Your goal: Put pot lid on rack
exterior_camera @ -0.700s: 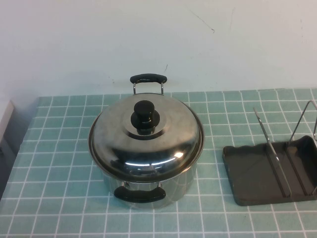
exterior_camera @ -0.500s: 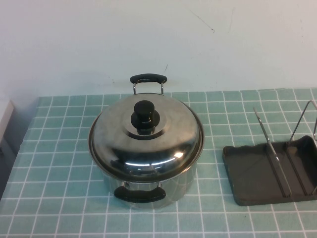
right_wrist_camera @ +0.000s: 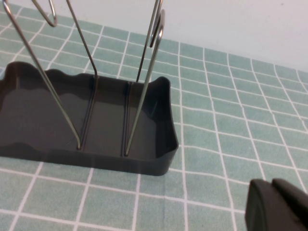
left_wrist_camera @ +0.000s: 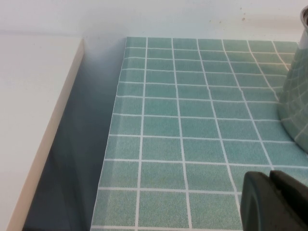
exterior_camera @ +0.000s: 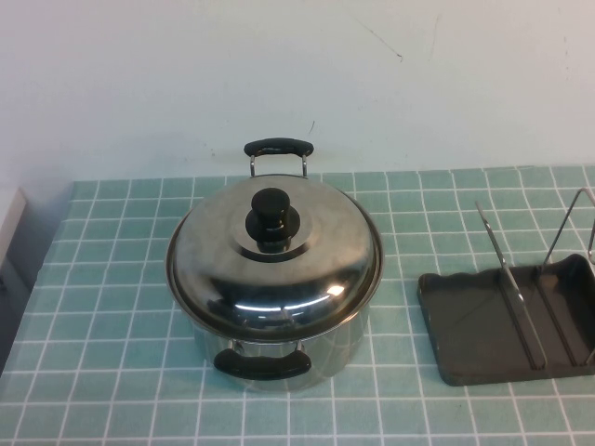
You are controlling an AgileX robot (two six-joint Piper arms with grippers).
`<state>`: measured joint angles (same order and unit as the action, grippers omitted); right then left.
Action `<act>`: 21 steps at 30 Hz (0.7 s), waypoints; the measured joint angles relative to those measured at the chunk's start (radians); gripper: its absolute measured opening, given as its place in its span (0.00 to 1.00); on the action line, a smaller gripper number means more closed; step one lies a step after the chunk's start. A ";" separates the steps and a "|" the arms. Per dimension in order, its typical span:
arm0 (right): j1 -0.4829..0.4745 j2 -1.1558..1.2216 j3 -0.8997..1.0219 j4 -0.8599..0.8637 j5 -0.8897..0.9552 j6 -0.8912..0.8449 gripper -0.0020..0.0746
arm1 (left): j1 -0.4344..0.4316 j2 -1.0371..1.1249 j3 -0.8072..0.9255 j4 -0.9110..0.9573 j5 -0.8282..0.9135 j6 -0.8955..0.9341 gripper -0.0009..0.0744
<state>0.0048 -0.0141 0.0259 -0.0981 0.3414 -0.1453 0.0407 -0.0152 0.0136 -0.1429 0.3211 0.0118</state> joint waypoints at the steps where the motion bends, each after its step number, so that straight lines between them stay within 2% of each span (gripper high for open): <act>1: 0.000 0.000 0.000 0.000 0.000 0.000 0.02 | 0.000 0.000 0.000 0.000 0.000 0.000 0.01; 8: 0.000 0.000 0.000 0.000 0.000 0.000 0.02 | 0.000 0.000 0.000 -0.006 -0.002 0.000 0.01; 12: 0.000 0.000 0.000 0.000 0.000 0.000 0.02 | 0.000 0.000 0.001 -0.080 -0.009 0.000 0.01; 16: 0.000 0.000 0.000 0.000 0.000 0.000 0.02 | 0.000 0.000 0.006 -0.244 -0.045 0.000 0.01; 21: 0.000 0.000 0.000 0.000 0.000 0.000 0.02 | 0.000 0.000 0.006 -0.629 -0.125 0.000 0.01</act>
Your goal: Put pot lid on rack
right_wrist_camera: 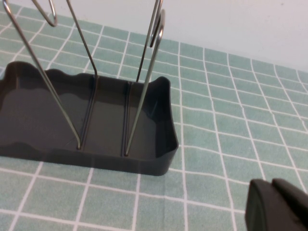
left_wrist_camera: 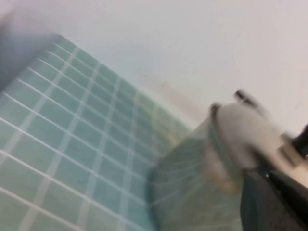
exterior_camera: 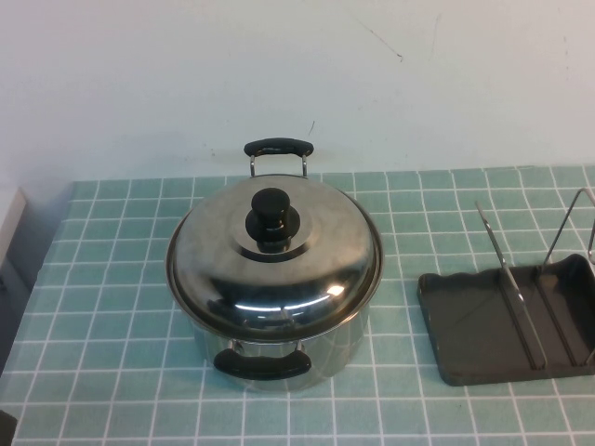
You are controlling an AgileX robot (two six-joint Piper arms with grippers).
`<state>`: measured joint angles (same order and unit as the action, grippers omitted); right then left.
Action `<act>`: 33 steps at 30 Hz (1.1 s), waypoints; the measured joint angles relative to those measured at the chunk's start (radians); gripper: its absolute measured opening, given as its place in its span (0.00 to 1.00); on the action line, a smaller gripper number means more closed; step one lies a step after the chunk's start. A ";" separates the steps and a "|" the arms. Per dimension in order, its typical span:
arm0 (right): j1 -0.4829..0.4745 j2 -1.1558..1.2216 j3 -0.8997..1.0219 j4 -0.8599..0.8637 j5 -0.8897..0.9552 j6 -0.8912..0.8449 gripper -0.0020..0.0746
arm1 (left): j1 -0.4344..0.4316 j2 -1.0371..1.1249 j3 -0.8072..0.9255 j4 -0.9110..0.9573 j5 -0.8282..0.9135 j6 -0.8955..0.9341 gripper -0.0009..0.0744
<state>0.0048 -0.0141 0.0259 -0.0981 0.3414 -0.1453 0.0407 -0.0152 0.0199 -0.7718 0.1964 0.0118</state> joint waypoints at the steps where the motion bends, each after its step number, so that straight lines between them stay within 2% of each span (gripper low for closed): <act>1: 0.000 0.000 0.000 0.000 0.000 0.000 0.02 | 0.000 0.000 0.000 -0.070 -0.007 0.000 0.01; 3: 0.000 0.000 0.000 0.000 0.000 0.000 0.02 | 0.000 0.000 0.000 -0.168 -0.017 0.000 0.01; 6: 0.000 0.000 0.000 0.000 0.000 0.000 0.02 | 0.000 0.000 0.000 -0.220 -0.024 0.000 0.01; 19: 0.000 0.000 0.000 0.000 0.000 -0.002 0.02 | 0.000 0.000 0.000 -0.288 -0.164 0.025 0.01; 25: 0.000 0.000 0.000 0.000 0.000 -0.002 0.02 | 0.000 0.000 0.000 -0.295 -0.167 0.026 0.01; 33: -0.002 0.000 0.000 0.000 0.000 -0.002 0.02 | 0.000 0.000 0.000 -0.411 -0.213 0.043 0.01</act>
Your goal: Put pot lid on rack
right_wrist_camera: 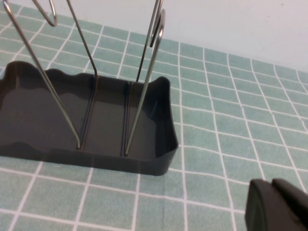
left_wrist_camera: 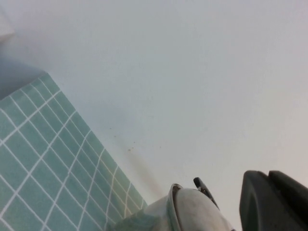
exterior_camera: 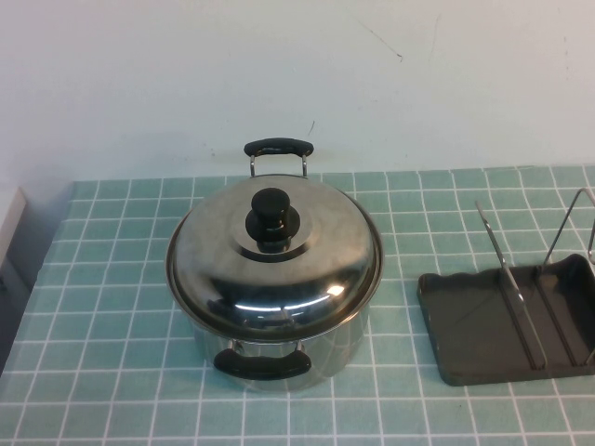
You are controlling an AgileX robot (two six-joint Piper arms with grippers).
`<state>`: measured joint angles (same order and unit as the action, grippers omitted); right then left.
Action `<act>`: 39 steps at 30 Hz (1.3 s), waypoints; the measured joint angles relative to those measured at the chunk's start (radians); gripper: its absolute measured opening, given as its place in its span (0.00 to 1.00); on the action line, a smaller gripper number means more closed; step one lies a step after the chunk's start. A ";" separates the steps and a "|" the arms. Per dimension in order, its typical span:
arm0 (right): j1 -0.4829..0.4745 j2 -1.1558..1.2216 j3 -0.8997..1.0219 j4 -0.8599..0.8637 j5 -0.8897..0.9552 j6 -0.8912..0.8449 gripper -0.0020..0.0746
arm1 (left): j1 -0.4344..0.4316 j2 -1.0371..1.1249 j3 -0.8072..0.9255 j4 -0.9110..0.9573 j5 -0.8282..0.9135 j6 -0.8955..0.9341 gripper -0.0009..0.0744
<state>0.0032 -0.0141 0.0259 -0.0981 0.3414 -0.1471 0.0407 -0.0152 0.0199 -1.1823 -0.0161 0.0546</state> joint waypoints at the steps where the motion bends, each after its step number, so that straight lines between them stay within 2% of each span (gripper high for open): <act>1: 0.000 0.000 0.000 0.000 0.000 0.000 0.02 | 0.000 0.000 0.000 -0.002 0.000 0.018 0.01; 5: 0.000 0.000 0.000 0.000 0.000 0.000 0.02 | -0.005 0.006 -0.025 0.038 0.086 0.174 0.01; 9: 0.000 0.000 0.000 0.000 0.000 0.000 0.02 | -0.005 0.135 -0.186 0.138 0.262 0.377 0.01; 12: 0.000 0.000 0.000 0.000 0.000 0.000 0.02 | -0.005 0.270 -0.308 0.175 0.325 0.484 0.01; 16: 0.000 0.000 0.000 0.000 0.000 0.000 0.02 | -0.005 0.440 -0.456 0.182 0.353 0.598 0.01; 22: 0.000 0.000 0.000 0.000 -0.010 0.000 0.02 | -0.022 0.693 -0.634 0.090 0.522 0.938 0.01; 27: 0.000 0.000 0.000 0.000 -0.010 0.000 0.02 | -0.145 0.870 -0.681 -0.059 0.519 1.195 0.01; 34: 0.000 0.000 0.000 0.000 -0.014 0.000 0.02 | -0.349 0.988 -0.686 -0.301 0.307 1.466 0.03; 37: 0.000 0.000 0.000 0.000 -0.014 0.000 0.02 | -0.416 1.033 -0.688 -0.454 0.226 1.620 0.14; 39: 0.000 0.000 0.000 0.000 -0.014 0.000 0.02 | -0.437 1.070 -0.688 -0.501 0.213 1.705 0.29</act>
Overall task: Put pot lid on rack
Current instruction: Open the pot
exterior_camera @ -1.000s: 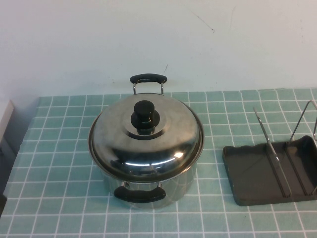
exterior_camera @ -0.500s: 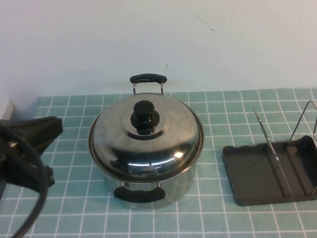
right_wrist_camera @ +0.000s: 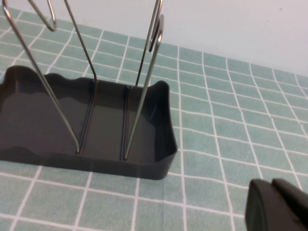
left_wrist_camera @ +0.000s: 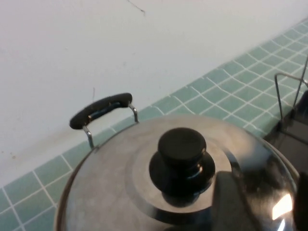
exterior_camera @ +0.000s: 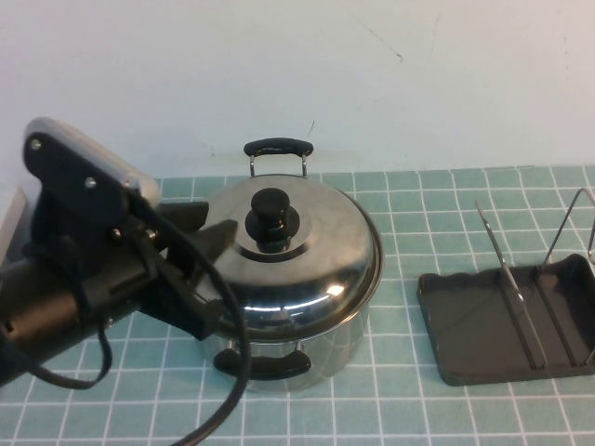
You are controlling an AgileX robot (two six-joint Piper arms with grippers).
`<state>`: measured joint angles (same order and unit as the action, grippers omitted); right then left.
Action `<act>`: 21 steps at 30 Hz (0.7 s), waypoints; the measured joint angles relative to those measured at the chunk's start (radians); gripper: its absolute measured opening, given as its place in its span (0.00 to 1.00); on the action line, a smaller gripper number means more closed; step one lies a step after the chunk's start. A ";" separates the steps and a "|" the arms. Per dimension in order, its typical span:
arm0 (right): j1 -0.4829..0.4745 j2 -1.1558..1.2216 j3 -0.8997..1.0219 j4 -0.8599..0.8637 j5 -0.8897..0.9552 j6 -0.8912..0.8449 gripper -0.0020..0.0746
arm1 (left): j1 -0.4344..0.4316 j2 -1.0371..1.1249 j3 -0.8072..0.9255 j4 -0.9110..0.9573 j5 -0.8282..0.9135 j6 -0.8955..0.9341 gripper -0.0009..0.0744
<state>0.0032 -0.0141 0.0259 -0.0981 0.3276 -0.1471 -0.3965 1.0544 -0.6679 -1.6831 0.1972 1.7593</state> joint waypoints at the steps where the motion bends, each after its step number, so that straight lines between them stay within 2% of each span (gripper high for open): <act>1: 0.000 0.000 0.000 0.000 0.000 0.000 0.02 | -0.003 0.015 0.000 -0.009 0.003 0.020 0.37; 4: 0.000 0.000 0.000 0.000 0.000 0.000 0.02 | -0.009 0.070 -0.002 -0.023 0.014 0.042 0.63; 6: 0.000 0.000 0.000 0.000 0.000 0.000 0.02 | -0.009 0.109 -0.012 -0.029 0.014 0.048 0.73; 12: 0.000 0.000 0.000 0.000 -0.002 0.000 0.02 | -0.009 0.210 -0.102 -0.031 0.014 0.055 0.80; 21: 0.000 0.000 0.000 0.000 -0.002 0.000 0.02 | -0.009 0.384 -0.241 -0.035 0.014 0.059 0.80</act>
<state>0.0032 -0.0141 0.0259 -0.0981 0.3255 -0.1471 -0.4055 1.4382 -0.9093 -1.7179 0.2113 1.8183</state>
